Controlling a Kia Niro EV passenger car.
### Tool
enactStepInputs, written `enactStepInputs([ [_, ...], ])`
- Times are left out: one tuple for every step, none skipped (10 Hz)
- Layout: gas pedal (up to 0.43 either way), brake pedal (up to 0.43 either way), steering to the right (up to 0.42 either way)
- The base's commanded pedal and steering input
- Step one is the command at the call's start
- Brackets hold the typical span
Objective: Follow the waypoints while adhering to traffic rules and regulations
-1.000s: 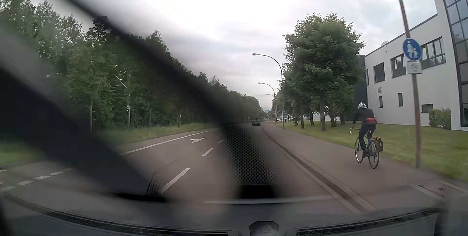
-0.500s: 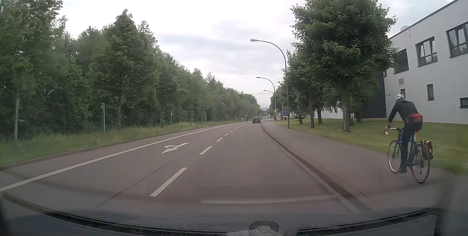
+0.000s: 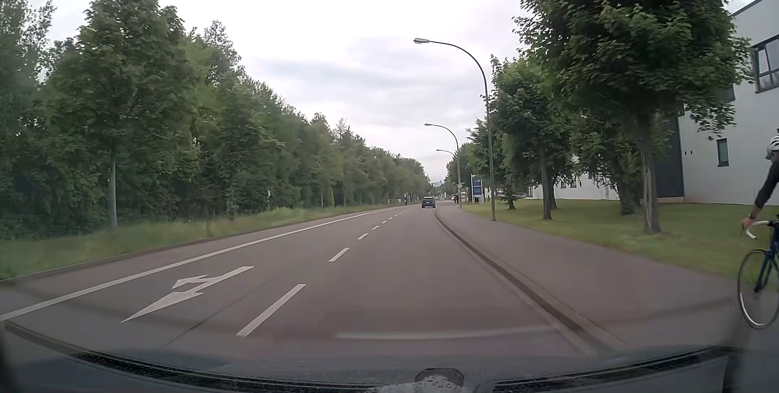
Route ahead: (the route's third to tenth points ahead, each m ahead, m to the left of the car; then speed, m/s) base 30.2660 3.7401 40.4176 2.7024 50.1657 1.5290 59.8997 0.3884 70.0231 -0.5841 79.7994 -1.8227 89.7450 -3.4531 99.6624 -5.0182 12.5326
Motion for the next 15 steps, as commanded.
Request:
enactStepInputs([
  [0.079,0.0,0.006],
  [0.079,0.0,0.006],
  [0.079,0.0,0.006],
  [0.079,0.0,0.006],
  [0.079,0.0,0.006],
  [0.079,0.0,0.006],
  [0.079,0.0,0.006],
  [0.079,0.0,0.006],
  [0.079,0.0,0.005],
  [0.079,0.0,0.004],
  [0.087,0.0,0.004],
  [0.087,0.0,0.004],
  [0.087,0.0,0.004],
  [0.087,0.0,0.002],
  [0.087,0.0,0.0],
])
